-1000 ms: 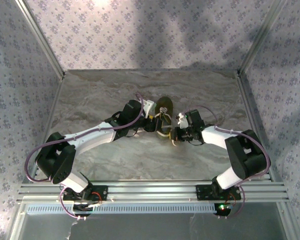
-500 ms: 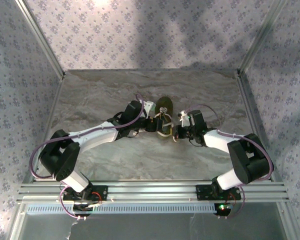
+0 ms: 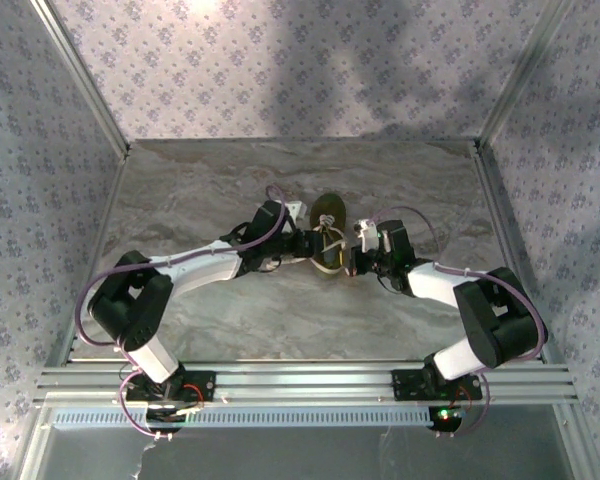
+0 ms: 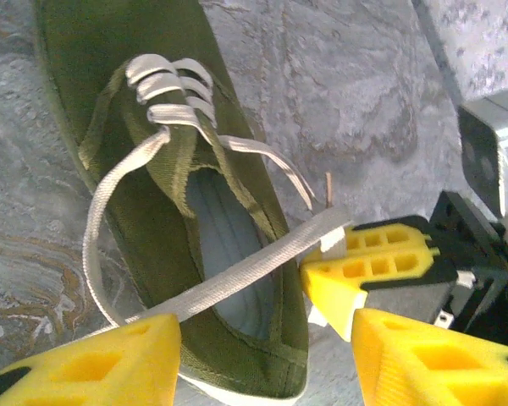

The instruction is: Tie the shoes

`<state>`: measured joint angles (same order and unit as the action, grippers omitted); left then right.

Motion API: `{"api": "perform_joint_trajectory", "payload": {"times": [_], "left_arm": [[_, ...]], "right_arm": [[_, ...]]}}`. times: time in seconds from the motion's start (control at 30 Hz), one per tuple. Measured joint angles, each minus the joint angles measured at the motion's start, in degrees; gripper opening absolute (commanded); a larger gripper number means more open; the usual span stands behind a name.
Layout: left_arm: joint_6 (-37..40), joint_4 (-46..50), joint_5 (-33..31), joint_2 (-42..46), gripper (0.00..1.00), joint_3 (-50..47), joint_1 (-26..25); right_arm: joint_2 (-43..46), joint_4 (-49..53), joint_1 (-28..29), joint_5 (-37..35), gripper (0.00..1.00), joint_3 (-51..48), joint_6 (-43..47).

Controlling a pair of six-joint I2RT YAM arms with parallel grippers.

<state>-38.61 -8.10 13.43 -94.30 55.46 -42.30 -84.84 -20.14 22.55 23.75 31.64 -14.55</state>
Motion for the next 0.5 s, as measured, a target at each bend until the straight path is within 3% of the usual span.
{"api": "perform_joint_trajectory", "payload": {"times": [0.5], "left_arm": [[-3.32,0.5,2.23,-10.58,0.53,13.18,0.68]], "right_arm": [[0.0,-2.43,0.85,-0.72,0.0,0.0,2.03]]}}
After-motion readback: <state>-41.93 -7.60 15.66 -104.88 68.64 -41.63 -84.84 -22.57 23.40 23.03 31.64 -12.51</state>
